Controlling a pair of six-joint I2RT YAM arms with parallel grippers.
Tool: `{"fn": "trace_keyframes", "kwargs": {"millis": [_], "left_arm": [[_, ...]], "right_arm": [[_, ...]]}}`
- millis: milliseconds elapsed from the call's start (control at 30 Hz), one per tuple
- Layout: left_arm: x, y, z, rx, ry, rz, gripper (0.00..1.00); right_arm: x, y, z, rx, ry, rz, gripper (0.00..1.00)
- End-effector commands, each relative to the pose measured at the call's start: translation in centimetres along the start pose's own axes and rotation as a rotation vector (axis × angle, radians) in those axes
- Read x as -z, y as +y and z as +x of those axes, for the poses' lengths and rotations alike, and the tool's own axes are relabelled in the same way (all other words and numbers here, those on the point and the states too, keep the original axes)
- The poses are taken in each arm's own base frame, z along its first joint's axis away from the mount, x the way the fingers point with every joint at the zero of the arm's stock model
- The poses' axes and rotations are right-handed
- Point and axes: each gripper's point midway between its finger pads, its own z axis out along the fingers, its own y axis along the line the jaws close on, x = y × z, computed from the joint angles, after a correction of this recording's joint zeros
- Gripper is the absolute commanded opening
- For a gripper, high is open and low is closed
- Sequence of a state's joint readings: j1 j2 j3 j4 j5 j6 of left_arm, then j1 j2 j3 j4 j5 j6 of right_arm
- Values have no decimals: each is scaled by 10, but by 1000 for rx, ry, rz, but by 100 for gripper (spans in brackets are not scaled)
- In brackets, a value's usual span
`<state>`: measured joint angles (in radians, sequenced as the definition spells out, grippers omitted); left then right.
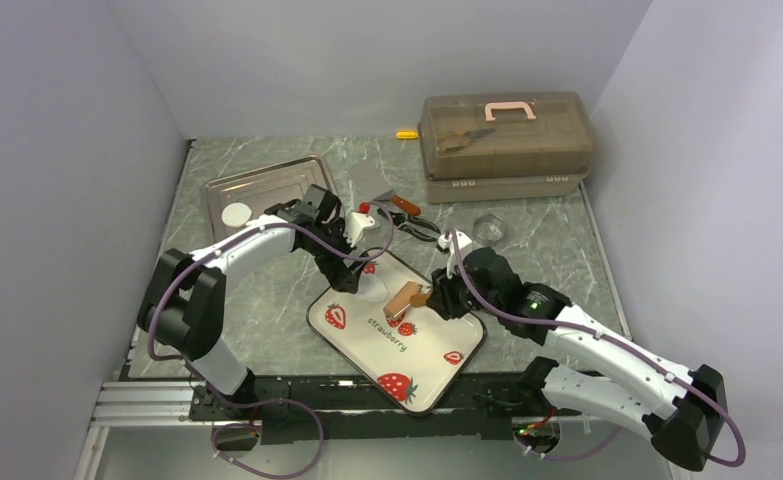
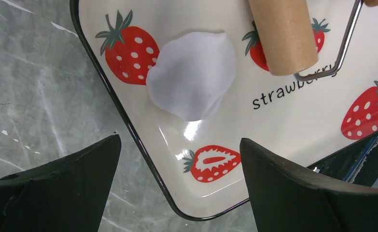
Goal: Roll out the dumpling wrappers from the dough
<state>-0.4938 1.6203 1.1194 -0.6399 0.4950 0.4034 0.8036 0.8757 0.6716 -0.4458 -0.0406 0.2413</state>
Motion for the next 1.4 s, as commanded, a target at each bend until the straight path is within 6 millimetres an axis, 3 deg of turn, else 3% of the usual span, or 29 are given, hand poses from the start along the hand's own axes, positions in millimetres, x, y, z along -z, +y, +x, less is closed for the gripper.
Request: {"fn": "trace_keyframes", "kwargs": {"millis": [0, 100, 233, 333, 467, 667, 867, 1000, 1133, 1267, 1367], "left_arm": [[10, 1, -26, -8, -90, -16, 99], [14, -11, -39, -39, -127, 53, 99], [12, -5, -38, -62, -121, 28, 99], [11, 15, -28, -54, -83, -66, 99], [3, 35, -5, -18, 0, -152, 99], [-17, 27, 19, 53, 53, -88, 100], [-28, 20, 28, 115, 52, -31, 99], [-31, 15, 30, 140, 52, -2, 99], [-35, 12, 40, 197, 41, 23, 99], [-33, 16, 45, 225, 29, 4, 99], [-31, 16, 46, 227, 30, -3, 94]], "right_arm": [[6, -5, 24, -143, 98, 117, 0], [14, -4, 28, -212, 99, 171, 0], [18, 8, 57, -259, 166, 207, 0], [21, 11, 82, -263, 240, 282, 0], [16, 17, 101, -250, 287, 335, 0], [9, 9, 139, -273, 372, 390, 6], [1, 12, 161, -328, 408, 369, 18], [3, 15, 162, -368, 403, 350, 43], [6, 16, 140, -361, 344, 358, 59], [2, 9, 131, -343, 320, 422, 61], [-10, 12, 130, -334, 315, 433, 61]]}}
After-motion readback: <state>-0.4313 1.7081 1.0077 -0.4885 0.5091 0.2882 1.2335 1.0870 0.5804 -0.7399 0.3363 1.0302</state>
